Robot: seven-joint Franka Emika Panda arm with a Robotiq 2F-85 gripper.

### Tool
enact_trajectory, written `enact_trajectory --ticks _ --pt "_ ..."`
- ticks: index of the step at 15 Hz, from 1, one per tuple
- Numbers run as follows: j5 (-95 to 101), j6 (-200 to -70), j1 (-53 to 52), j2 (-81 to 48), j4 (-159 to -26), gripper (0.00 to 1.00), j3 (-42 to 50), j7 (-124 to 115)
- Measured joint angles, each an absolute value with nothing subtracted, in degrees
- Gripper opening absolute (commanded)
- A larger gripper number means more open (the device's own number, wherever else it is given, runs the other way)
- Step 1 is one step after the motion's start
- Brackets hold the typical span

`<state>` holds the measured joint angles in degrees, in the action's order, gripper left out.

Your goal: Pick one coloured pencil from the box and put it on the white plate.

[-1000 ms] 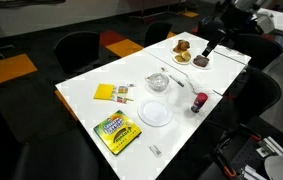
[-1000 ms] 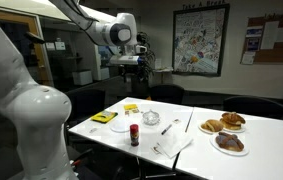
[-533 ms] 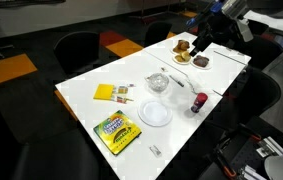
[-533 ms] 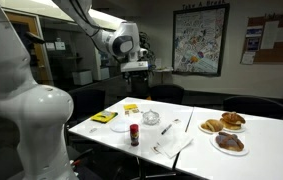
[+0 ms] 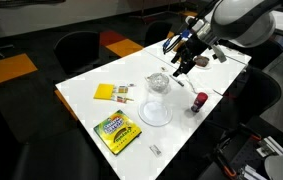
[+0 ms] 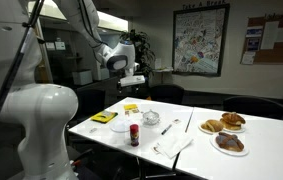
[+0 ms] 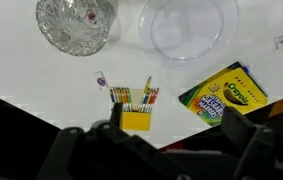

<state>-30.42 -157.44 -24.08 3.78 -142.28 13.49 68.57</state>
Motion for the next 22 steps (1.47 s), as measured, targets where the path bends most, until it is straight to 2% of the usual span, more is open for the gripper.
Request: enact_trajectory --ticks 8,14,22 --pt "-33.35 -159.67 -24.86 0.34 -141.86 1.0 13.58 69.97" --pt "-52.34 -170.82 -26.32 -9.29 -138.1 1.0 8.96 79.93" --pt "-70.91 -172.73 -24.02 -21.81 -127.03 1.0 4.35 91.07"
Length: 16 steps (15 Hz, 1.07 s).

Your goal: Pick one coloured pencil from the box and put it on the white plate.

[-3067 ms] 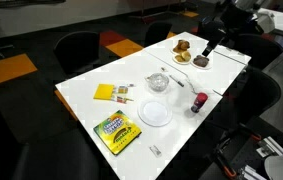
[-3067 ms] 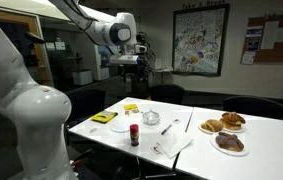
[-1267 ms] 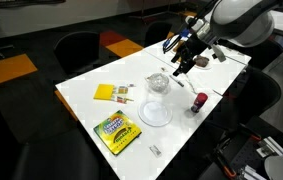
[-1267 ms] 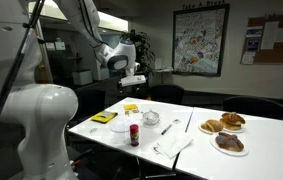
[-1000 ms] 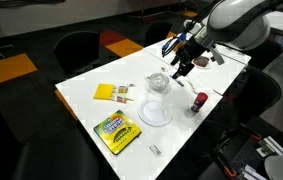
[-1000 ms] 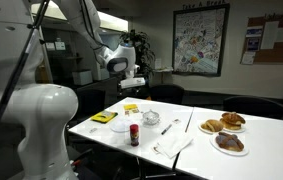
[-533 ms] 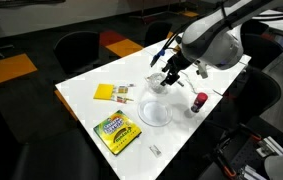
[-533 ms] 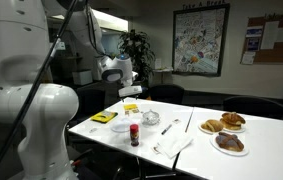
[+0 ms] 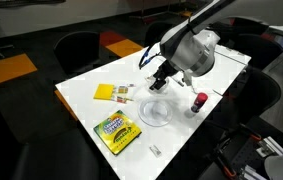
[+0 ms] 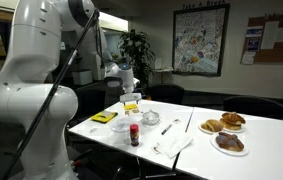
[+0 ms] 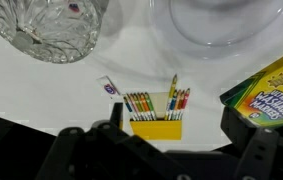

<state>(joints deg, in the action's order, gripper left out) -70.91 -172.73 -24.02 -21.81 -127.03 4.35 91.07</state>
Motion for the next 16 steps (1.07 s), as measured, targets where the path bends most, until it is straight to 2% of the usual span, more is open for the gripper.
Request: enact_trajectory --ticks 9,16 --pt "-69.13 -165.08 -20.2 -35.71 -118.17 1.0 4.81 91.13" --pt "-62.62 -163.25 -20.59 -39.16 -113.12 1.0 5.61 88.48"
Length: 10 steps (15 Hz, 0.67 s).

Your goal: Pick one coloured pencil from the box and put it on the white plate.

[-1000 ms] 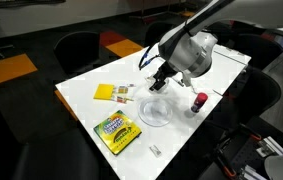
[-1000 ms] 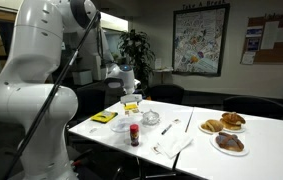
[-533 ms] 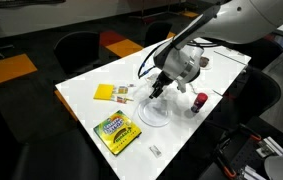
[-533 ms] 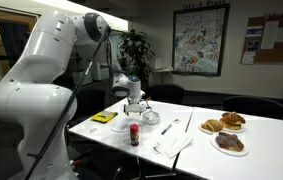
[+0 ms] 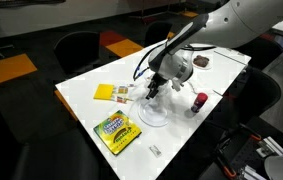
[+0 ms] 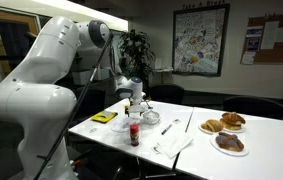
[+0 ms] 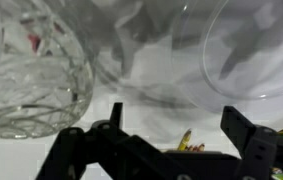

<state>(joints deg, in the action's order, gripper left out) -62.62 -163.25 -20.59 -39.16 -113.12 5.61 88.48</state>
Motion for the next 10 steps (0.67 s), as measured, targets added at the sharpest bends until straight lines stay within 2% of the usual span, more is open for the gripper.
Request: enact_trajectory --ticks 10 --pt "-62.17 -164.35 -24.16 -39.59 -108.13 1.0 5.17 86.86"
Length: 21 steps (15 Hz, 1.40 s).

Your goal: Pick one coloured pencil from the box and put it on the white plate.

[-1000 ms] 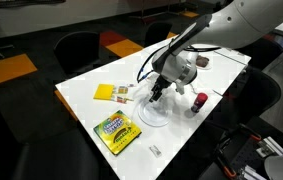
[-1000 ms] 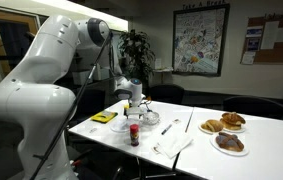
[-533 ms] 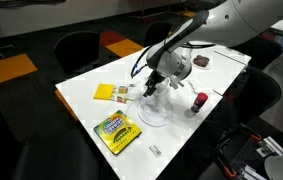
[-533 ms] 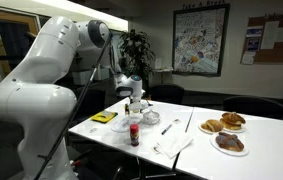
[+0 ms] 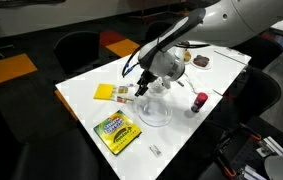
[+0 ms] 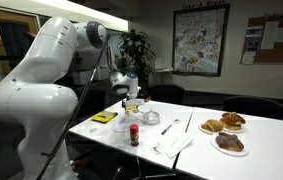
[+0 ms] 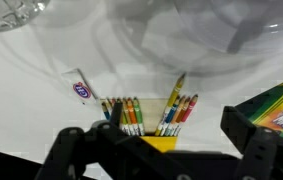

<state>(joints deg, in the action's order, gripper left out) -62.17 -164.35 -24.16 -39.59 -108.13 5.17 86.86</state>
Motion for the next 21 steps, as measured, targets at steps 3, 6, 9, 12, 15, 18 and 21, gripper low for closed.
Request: enact_trajectory --ticks 3,6,9,12,15,18,21 --pt "-62.17 -166.17 -25.84 -39.92 -108.03 1.0 5.49 83.87" --pt "-62.17 -166.43 -26.08 -40.03 -108.03 1.0 5.63 83.57" --pt "-62.17 -166.44 -26.08 -40.05 -108.03 1.0 5.77 83.57" --pt "-62.17 -166.44 -26.08 -40.05 -108.03 1.0 5.78 83.57" --pt "-62.17 -166.44 -26.08 -40.05 -108.03 1.0 5.78 83.57" --pt "-62.17 -166.41 -26.09 -40.07 -107.93 1.0 5.76 83.21" --pt "-61.82 -166.41 -26.38 -40.81 -106.94 1.0 5.99 80.55"
